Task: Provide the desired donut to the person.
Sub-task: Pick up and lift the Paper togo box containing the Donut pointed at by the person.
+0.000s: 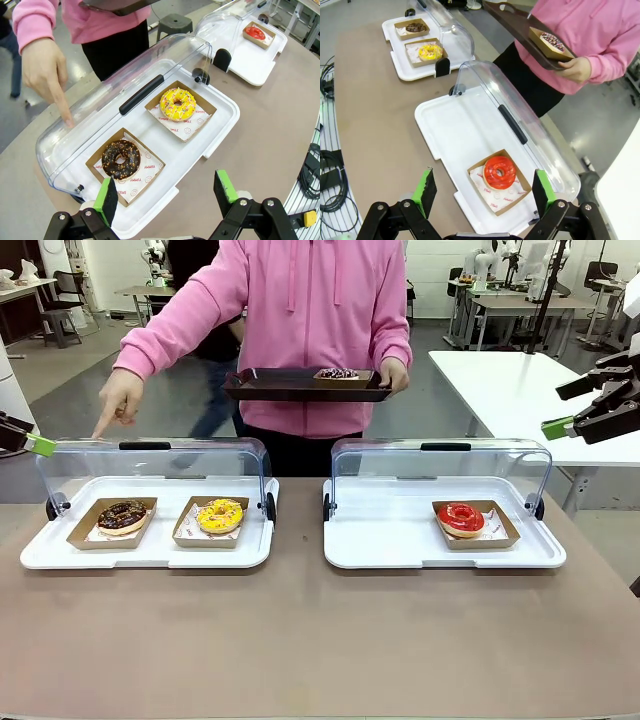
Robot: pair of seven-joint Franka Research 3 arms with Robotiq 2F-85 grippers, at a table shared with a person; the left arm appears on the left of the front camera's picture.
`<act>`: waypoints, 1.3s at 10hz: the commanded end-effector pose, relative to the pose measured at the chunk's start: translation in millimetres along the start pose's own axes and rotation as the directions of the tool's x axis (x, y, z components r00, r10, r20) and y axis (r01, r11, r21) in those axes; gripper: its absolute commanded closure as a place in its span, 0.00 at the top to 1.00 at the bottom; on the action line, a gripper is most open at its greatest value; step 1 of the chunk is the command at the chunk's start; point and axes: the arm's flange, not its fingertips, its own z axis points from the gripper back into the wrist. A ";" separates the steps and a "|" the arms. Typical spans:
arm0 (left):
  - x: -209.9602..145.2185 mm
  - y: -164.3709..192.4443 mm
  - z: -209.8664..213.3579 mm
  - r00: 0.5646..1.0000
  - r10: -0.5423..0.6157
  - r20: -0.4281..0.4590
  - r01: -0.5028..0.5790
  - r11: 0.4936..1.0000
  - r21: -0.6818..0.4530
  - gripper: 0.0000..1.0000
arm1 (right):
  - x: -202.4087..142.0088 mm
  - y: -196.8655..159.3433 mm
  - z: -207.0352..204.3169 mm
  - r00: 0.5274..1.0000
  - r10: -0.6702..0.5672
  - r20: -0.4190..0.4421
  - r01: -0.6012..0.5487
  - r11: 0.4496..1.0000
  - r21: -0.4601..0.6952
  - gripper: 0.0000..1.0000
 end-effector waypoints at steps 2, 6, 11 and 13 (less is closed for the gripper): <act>-1.5 1.6 0.1 1.000 0.000 0.011 0.000 1.000 -0.013 1.00 | -2.1 0.2 0.4 1.000 -0.004 -0.003 0.005 1.000 0.009 1.00; -1.5 1.6 0.1 1.000 0.000 0.011 0.000 1.000 -0.013 1.00 | -2.1 0.2 0.4 1.000 -0.004 -0.003 0.005 1.000 0.009 1.00; 16.0 -3.1 -6.5 0.826 -0.515 -0.228 0.498 0.857 -0.134 1.00 | -2.1 0.2 0.4 1.000 -0.004 -0.003 0.005 1.000 0.009 1.00; 12.5 7.2 -14.5 0.648 -0.709 -0.279 0.645 0.705 -0.295 1.00 | -2.1 0.2 0.4 1.000 -0.004 -0.003 0.005 1.000 0.009 1.00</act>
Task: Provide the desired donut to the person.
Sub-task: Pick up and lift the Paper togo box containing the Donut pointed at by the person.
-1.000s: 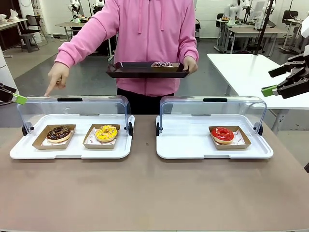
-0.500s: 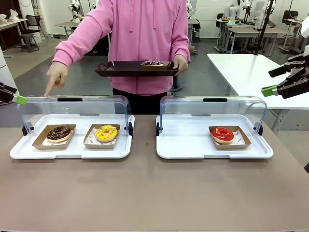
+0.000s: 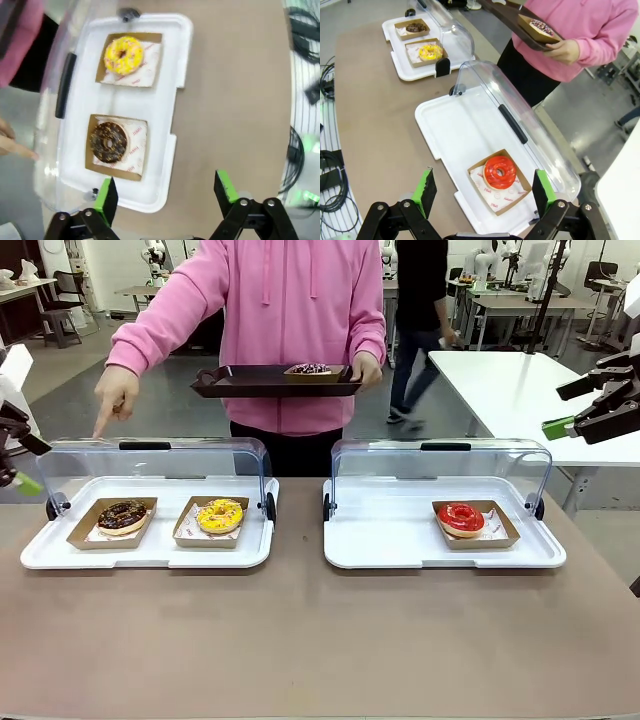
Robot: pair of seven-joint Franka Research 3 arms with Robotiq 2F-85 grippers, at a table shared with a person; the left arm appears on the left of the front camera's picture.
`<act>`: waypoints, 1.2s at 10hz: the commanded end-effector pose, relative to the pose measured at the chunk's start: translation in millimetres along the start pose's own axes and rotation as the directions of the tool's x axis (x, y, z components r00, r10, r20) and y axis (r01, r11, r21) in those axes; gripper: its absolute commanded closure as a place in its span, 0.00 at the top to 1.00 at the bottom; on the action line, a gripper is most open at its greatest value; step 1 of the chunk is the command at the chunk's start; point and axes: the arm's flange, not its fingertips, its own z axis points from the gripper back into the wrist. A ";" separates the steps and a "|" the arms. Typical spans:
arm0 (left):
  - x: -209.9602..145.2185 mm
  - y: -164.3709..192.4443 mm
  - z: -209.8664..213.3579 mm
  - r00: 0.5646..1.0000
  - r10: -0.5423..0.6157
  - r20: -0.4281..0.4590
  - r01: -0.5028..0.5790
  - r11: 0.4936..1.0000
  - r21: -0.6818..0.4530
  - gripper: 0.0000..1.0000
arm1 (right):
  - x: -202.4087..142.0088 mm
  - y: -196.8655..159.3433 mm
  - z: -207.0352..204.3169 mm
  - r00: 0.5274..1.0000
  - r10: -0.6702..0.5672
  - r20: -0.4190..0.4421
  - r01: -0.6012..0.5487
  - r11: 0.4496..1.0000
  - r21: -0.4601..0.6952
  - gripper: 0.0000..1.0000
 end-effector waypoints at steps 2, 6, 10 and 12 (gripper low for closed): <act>0.0 0.0 0.0 1.000 0.000 0.000 0.000 1.000 0.000 1.00 | -1.5 0.5 -0.2 1.000 -0.003 -0.004 0.003 1.000 0.008 1.00; -1.6 16.7 -42.1 0.994 -0.106 -0.032 0.099 0.980 -0.170 1.00 | -1.5 0.5 -0.2 1.000 -0.003 -0.004 0.003 1.000 0.008 1.00; -27.6 19.6 -124.5 0.978 -0.186 -0.093 0.171 0.973 -0.156 1.00 | -1.5 0.5 -0.2 1.000 -0.003 -0.004 0.003 1.000 0.008 1.00; -39.3 24.6 -143.7 0.975 -0.180 -0.130 0.162 0.977 -0.142 1.00 | -1.5 0.5 -0.2 1.000 -0.003 -0.004 0.003 1.000 0.008 1.00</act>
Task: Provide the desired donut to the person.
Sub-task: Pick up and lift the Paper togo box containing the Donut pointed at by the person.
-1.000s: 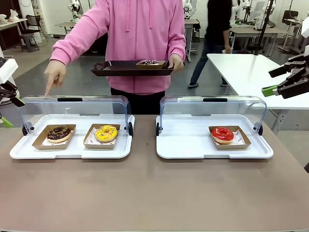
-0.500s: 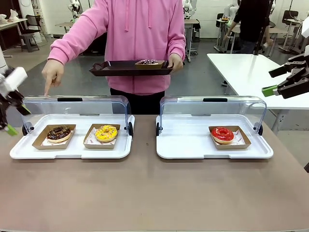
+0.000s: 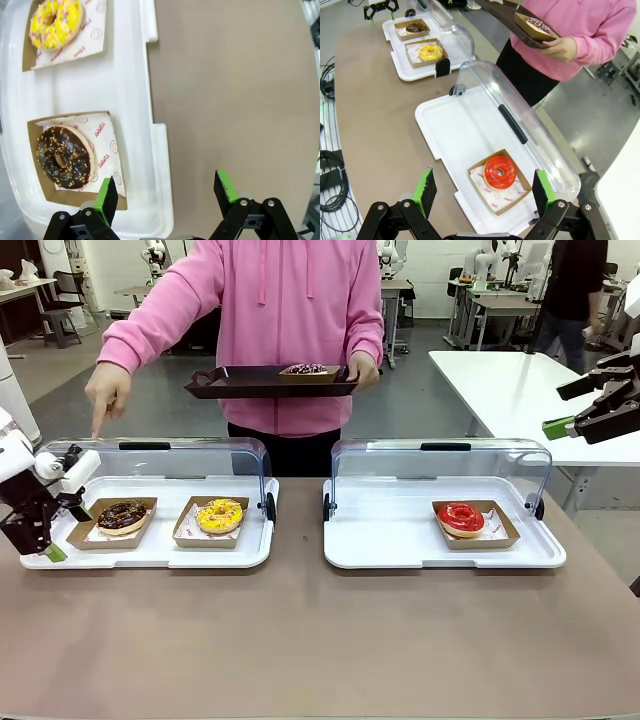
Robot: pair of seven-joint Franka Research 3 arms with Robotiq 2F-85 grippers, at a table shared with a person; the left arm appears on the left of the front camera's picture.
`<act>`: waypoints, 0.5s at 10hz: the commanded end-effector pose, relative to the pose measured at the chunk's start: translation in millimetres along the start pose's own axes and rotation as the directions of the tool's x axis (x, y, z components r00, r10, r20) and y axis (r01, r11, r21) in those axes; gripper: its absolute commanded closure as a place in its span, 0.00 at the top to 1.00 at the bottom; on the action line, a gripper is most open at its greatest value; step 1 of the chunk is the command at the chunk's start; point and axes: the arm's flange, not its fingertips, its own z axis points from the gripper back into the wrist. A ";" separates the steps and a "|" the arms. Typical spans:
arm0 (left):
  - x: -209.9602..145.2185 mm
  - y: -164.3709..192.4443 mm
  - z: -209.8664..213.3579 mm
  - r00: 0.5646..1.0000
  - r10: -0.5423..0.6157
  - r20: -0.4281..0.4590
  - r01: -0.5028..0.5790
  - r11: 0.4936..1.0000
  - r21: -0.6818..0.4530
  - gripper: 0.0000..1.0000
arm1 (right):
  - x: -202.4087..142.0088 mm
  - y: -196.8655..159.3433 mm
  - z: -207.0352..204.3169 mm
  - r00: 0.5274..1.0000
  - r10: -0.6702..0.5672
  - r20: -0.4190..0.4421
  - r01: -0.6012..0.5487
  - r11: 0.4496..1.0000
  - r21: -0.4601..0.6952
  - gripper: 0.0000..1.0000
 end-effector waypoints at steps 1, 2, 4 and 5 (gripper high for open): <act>-10.4 7.1 -10.5 1.000 -0.003 -0.023 0.004 1.000 0.029 1.00 | -1.5 0.4 -0.5 1.000 -0.003 -0.004 0.003 1.000 0.008 1.00; -12.7 10.8 -15.9 0.997 0.026 -0.069 -0.020 0.996 0.090 1.00 | -1.5 0.4 -0.5 1.000 -0.003 -0.004 0.003 1.000 0.008 1.00; -20.7 25.2 -23.9 0.995 0.054 -0.087 -0.044 0.992 0.118 1.00 | -1.5 0.4 -0.5 1.000 -0.003 -0.004 0.003 1.000 0.008 1.00; -26.6 35.0 -29.5 0.993 0.066 -0.096 -0.054 0.991 0.119 1.00 | -1.5 0.4 -0.5 1.000 -0.003 -0.004 0.003 1.000 0.008 1.00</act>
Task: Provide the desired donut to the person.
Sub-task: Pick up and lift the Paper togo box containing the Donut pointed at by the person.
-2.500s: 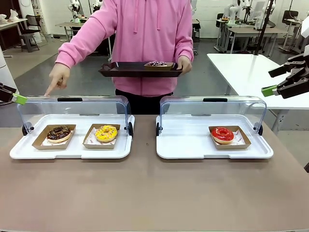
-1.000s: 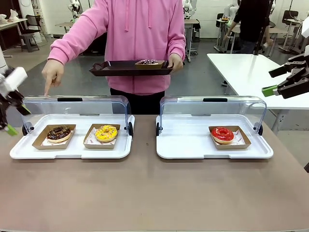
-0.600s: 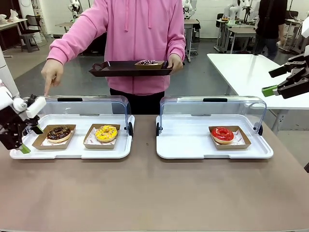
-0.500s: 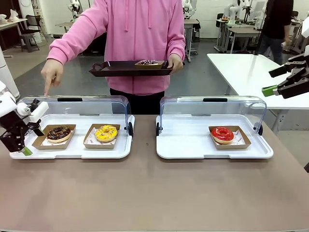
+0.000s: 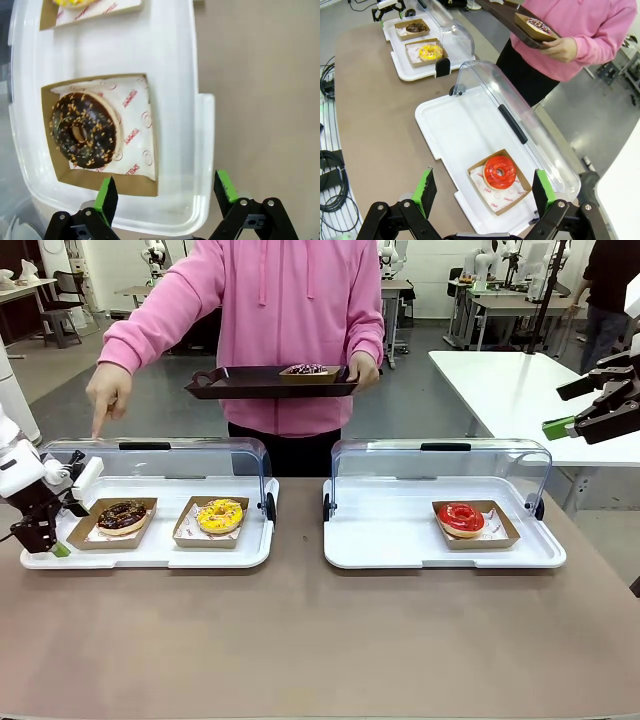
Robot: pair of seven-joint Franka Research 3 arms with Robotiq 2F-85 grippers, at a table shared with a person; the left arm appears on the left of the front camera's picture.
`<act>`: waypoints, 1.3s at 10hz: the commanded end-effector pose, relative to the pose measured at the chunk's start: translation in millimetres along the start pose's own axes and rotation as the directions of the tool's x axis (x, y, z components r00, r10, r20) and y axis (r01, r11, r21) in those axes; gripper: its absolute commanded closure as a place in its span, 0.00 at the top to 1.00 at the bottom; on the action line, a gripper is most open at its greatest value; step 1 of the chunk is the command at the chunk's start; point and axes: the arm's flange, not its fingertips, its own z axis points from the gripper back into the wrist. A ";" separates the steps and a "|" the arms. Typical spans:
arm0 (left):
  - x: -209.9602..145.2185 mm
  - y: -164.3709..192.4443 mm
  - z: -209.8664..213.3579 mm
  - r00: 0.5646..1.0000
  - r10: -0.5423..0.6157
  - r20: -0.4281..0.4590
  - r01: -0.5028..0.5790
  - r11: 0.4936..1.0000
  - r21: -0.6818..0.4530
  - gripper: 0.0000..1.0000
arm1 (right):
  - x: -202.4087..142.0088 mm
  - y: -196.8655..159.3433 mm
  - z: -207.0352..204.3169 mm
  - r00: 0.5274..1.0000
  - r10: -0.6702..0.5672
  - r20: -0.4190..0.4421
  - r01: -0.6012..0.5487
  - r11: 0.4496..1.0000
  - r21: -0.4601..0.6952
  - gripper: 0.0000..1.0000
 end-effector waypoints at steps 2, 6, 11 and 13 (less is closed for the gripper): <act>-7.0 17.1 -15.2 0.999 0.050 -0.020 -0.050 0.999 0.019 1.00 | -1.5 0.4 -0.6 1.000 -0.003 -0.004 0.003 1.000 0.008 1.00; -14.7 26.7 -28.1 0.998 0.065 0.019 -0.065 0.998 0.014 1.00 | -1.5 0.4 -0.6 1.000 -0.003 -0.004 0.003 1.000 0.008 1.00; -14.7 24.6 -29.9 0.997 0.081 -0.011 -0.081 0.997 -0.008 0.00 | -1.5 0.4 -0.6 1.000 -0.003 -0.004 0.003 1.000 0.008 1.00; -15.0 24.0 -30.7 0.997 0.075 -0.009 -0.075 0.997 -0.016 0.00 | -1.5 0.4 -0.6 1.000 -0.003 -0.004 0.003 1.000 0.008 1.00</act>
